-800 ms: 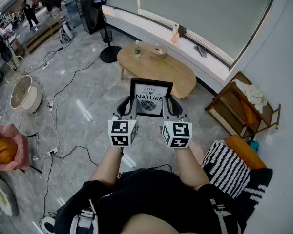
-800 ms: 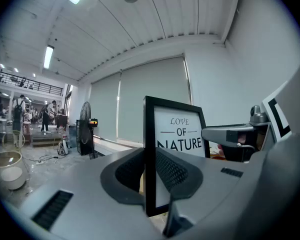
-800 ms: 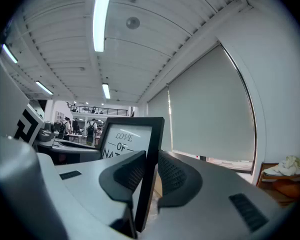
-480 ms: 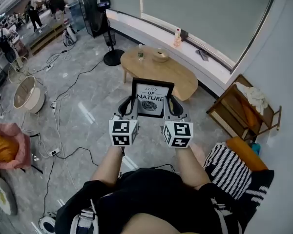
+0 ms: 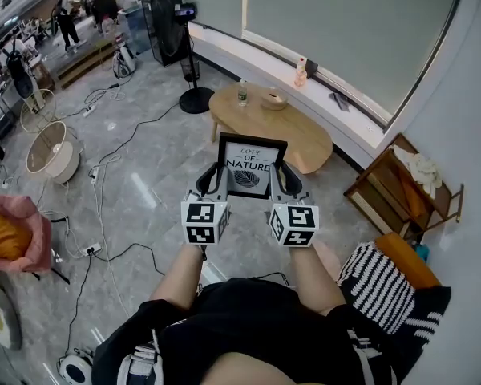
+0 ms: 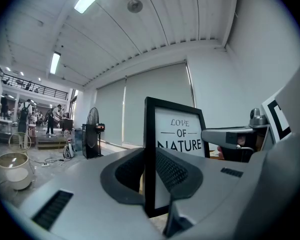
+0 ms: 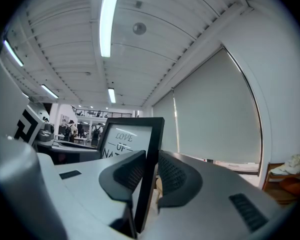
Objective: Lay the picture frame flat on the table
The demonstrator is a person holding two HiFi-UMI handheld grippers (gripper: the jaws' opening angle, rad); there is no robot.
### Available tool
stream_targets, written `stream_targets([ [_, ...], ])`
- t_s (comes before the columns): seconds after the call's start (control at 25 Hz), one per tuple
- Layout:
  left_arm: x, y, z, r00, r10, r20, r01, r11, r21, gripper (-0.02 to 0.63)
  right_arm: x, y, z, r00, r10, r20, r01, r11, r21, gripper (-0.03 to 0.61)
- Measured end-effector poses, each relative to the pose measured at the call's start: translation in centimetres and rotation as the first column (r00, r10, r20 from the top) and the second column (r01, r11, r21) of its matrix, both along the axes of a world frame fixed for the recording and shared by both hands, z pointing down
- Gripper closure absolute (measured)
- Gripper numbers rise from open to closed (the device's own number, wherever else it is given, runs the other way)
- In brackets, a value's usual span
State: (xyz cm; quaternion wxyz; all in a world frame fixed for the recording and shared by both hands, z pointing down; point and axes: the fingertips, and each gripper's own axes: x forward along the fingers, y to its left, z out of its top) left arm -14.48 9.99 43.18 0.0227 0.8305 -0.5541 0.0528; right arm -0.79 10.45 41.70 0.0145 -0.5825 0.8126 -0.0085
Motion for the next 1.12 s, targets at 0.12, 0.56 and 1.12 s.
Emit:
stream_targets([
  [0.12,-2.6,0.2,-0.2,1.0,0.003,0.0,-0.003,1.0,0.005,0.531,-2.6,0.2,-0.2,1.0,0.0,-0.002,0.0,1.0,0.003,0.483],
  [0.56,-9.7,0.6,0.5,0.999,0.019,0.026,-0.019,1.0,0.005,0.531,-9.7,0.8,0.8,1.0,0.014,0.011,-0.014,1.0,0.003,0.483],
  [1.12,-6.0,-9.0,2.8,0.999,0.04,0.036,-0.04,0.999,-0.014,0.531,-6.0,-8.7,3.0,0.999,0.024,0.032,-0.023,1.0,-0.007,0.483],
])
